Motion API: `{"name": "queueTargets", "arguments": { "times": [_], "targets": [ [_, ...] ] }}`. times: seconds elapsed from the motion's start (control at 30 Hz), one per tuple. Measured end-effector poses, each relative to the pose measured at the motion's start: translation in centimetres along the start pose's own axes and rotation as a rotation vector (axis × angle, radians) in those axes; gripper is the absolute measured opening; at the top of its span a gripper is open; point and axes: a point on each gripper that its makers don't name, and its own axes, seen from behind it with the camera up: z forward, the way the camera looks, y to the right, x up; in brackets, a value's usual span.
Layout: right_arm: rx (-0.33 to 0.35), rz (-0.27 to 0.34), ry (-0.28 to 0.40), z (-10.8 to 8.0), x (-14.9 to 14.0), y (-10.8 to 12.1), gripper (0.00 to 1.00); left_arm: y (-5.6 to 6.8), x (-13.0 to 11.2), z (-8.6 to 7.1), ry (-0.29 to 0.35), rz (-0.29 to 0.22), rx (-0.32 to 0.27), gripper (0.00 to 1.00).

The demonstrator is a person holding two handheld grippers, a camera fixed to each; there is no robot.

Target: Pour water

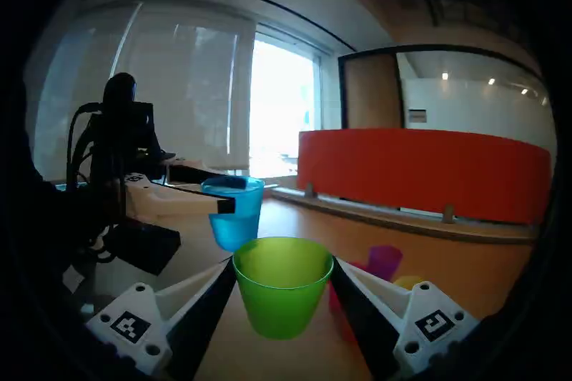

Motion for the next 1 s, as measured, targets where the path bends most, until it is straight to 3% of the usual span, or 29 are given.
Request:
{"name": "queueTargets", "arguments": {
  "times": [0.47,1.0],
  "targets": [
    [0.069,0.005,-0.034,0.8,-1.6,-2.8,0.94,0.2,1.0,0.3,0.007,0.151,0.011,0.89],
    [0.104,-0.007,-0.057,1.5,-2.9,-4.4,0.94,1.9,1.5,0.5,-0.01,0.393,-0.007,0.89]
  ]
}}
